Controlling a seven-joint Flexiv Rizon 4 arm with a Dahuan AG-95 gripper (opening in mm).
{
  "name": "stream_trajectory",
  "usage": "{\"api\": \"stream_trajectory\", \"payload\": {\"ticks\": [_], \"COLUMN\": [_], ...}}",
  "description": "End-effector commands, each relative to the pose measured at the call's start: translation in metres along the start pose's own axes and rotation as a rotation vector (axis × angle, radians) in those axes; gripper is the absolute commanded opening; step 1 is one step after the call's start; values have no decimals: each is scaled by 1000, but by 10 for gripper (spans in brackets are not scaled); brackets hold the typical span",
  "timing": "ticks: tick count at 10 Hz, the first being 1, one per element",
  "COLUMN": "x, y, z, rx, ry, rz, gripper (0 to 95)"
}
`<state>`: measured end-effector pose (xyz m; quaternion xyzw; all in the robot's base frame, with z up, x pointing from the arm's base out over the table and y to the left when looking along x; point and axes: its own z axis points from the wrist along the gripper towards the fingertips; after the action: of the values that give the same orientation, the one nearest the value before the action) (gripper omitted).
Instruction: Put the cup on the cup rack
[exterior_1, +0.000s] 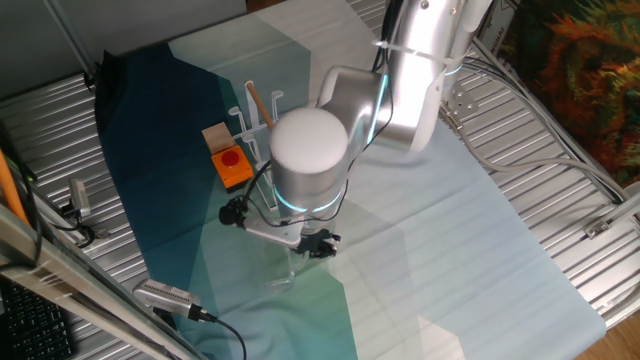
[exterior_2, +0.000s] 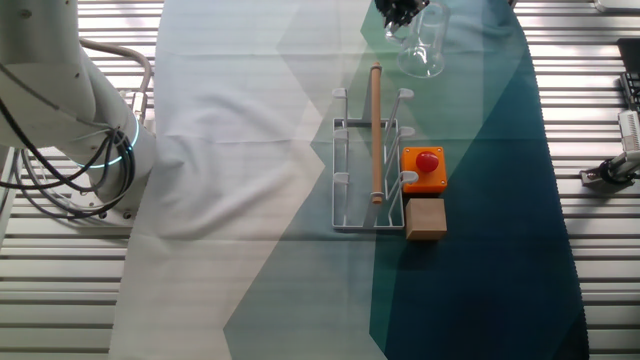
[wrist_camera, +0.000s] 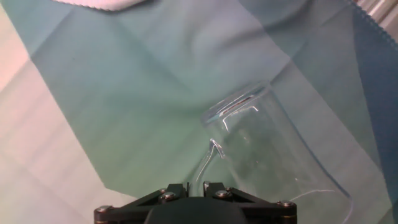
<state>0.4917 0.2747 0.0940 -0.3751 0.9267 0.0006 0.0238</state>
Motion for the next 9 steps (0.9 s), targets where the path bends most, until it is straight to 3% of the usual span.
{"api": "stream_trajectory", "payload": {"ticks": [1,3,5,8,9], "x": [-3,-3,-3,-3,-3], "y": [0,0,0,0,0], "z": [1,1,1,1,1], "rx": [2,5,46,93,94], "ry": [-2,-10,-44,17,20], "rz": [-12,-43,-36,28,49], "gripper": [0,0,0,0,0]}}
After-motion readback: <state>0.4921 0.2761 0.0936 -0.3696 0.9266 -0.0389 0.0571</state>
